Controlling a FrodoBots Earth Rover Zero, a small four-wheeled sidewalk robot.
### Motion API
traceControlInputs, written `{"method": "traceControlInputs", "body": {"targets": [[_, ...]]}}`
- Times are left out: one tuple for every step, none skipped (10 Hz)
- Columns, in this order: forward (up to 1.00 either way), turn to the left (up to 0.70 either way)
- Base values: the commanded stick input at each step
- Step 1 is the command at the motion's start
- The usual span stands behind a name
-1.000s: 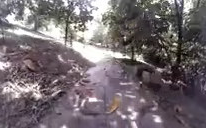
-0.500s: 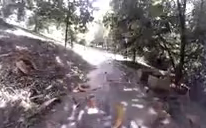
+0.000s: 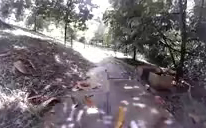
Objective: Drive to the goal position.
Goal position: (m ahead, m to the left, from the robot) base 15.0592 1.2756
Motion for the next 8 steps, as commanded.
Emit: {"method": "traceControlInputs", "body": {"targets": [[0.85,-0.34],[0.85,-0.34],[0.85,-0.34],[0.85,-0.34],[0.85,-0.3],[0.85,-0.11],[0.85,0.0],[0.85,0.0]]}}
